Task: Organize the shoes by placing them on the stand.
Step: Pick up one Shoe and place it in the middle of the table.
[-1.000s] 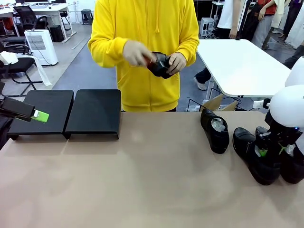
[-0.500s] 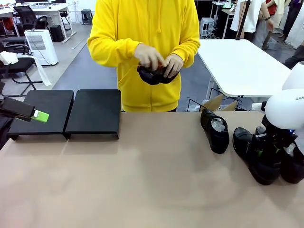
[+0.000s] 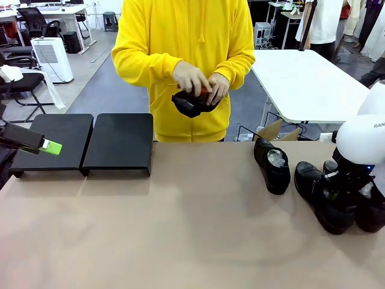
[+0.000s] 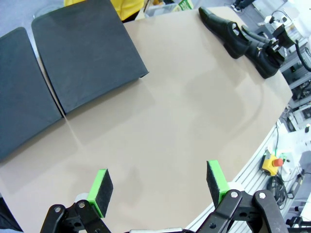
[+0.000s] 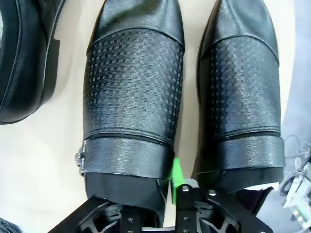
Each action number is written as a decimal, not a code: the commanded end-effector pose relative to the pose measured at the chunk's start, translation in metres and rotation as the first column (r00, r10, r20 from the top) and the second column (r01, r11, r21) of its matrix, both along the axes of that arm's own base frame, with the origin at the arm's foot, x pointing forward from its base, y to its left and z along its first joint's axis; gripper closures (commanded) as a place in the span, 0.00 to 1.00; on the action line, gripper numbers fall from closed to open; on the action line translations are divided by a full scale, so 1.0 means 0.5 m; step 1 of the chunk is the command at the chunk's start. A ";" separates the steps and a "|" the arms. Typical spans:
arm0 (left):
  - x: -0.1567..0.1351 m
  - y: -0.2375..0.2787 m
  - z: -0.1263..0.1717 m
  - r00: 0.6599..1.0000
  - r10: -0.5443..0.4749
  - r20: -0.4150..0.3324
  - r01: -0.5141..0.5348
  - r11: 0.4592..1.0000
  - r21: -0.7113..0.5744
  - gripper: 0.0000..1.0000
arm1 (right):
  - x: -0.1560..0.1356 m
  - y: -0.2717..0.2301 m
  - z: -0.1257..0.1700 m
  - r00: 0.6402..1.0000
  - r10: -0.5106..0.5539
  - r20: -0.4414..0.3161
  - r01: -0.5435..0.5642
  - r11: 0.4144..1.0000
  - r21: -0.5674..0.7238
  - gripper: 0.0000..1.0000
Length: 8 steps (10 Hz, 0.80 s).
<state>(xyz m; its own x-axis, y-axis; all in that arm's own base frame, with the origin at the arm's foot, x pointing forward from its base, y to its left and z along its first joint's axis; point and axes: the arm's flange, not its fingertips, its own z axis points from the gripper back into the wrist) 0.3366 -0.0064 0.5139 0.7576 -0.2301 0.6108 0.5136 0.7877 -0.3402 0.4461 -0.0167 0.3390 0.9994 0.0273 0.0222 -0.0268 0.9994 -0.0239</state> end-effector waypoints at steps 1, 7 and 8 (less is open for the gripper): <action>0.004 0.002 -0.001 1.000 -0.015 0.008 0.015 1.000 -0.013 0.00 | 0.002 -0.008 0.005 1.000 0.017 -0.011 -0.017 1.000 0.007 1.00; 0.004 0.002 -0.001 1.000 -0.015 0.008 0.015 1.000 -0.013 0.00 | -0.025 -0.022 0.046 0.998 -0.009 0.057 0.009 1.000 0.008 1.00; 0.004 0.002 -0.001 1.000 -0.015 0.008 0.015 1.000 -0.013 0.00 | -0.042 -0.024 0.081 0.994 -0.034 0.107 0.033 0.999 0.015 1.00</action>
